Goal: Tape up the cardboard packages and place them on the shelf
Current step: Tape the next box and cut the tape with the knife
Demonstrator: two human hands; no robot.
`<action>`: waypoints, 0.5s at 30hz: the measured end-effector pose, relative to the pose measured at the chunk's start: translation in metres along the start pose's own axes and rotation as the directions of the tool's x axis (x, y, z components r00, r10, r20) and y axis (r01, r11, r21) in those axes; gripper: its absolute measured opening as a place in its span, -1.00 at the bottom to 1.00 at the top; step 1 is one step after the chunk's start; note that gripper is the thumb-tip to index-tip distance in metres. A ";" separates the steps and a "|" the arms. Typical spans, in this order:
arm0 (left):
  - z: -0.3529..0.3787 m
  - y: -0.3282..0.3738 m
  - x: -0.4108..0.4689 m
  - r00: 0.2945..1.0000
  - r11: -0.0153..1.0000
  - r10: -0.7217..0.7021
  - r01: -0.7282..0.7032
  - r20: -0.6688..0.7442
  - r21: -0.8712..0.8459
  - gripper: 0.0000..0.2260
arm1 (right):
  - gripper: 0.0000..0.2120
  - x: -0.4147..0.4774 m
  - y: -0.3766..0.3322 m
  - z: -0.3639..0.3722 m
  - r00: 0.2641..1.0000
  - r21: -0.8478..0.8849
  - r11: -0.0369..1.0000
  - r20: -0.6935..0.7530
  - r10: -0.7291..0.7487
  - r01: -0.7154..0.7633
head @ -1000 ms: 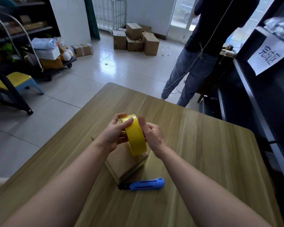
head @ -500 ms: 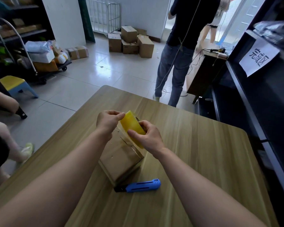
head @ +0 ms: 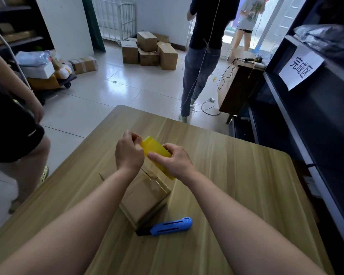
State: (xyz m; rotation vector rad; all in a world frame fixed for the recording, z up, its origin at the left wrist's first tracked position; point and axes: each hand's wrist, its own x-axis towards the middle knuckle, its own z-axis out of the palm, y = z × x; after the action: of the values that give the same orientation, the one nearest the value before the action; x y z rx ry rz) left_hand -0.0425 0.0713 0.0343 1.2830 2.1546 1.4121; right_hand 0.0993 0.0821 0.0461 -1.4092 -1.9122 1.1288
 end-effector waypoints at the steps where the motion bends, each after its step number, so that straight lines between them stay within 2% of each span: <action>1: 0.000 0.000 0.000 1.000 1.000 0.006 -0.007 -0.016 -0.022 -0.92 | -0.64 0.001 -0.002 0.000 1.000 -0.012 1.000 0.000 0.007 -0.007; 6: -0.002 -0.001 0.000 0.998 0.995 0.017 -0.023 -0.060 -0.102 -0.92 | -0.62 0.007 -0.016 -0.002 0.997 -0.078 0.995 0.017 0.069 -0.067; 9: -0.001 0.007 0.006 0.999 0.984 0.026 -0.030 -0.022 -0.173 -0.92 | -0.53 0.013 -0.015 -0.004 0.982 -0.109 0.976 -0.037 0.184 -0.187; 13: 0.003 0.006 0.014 0.981 0.931 -0.195 0.188 0.008 -0.312 -0.91 | -0.37 0.016 -0.015 -0.010 0.961 -0.110 0.954 -0.043 0.274 -0.277; 15: 0.006 0.001 0.019 0.969 0.919 -0.245 0.239 0.021 -0.313 -0.90 | -0.31 0.016 -0.019 -0.014 0.961 -0.114 0.954 -0.037 0.275 -0.278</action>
State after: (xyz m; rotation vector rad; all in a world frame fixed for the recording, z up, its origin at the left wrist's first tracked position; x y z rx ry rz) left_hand -0.0489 0.0904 0.0367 0.8585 1.9189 1.5834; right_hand 0.0951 0.0995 0.0686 -1.7919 -1.8331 1.1334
